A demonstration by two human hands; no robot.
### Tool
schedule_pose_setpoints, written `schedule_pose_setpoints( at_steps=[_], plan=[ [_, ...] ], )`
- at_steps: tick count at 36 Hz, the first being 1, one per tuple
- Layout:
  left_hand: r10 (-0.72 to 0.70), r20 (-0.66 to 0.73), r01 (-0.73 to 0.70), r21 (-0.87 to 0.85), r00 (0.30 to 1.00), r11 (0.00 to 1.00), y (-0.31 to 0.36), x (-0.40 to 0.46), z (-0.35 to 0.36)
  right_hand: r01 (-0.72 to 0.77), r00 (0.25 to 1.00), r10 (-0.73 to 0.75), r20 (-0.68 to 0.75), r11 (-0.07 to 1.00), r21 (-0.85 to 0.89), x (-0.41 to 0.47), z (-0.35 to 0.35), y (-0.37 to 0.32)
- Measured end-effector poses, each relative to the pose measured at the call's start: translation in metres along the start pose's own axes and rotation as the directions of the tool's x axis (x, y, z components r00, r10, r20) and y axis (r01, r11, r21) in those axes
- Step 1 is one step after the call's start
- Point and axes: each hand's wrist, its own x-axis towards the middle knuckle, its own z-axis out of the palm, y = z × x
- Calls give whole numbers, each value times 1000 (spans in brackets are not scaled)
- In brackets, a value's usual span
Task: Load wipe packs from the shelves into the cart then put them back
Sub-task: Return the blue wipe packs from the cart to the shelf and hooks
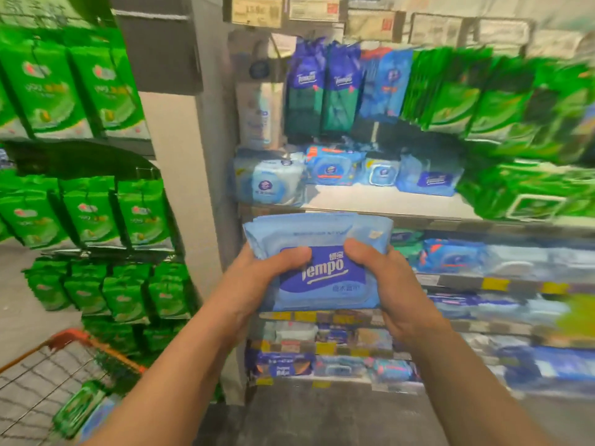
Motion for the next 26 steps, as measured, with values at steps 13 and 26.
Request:
schedule_pose_setpoints(
  at_steps=[13,26],
  plan=[
    [-35,128,29,50,991,998,-27,72,85,85,986,-84,-142,996,0,14,-103,-29],
    [-20,350,16,14,937,1000,-45,190,125,131,932,-157,-328,986,-101,85,-162,-46]
  ],
)
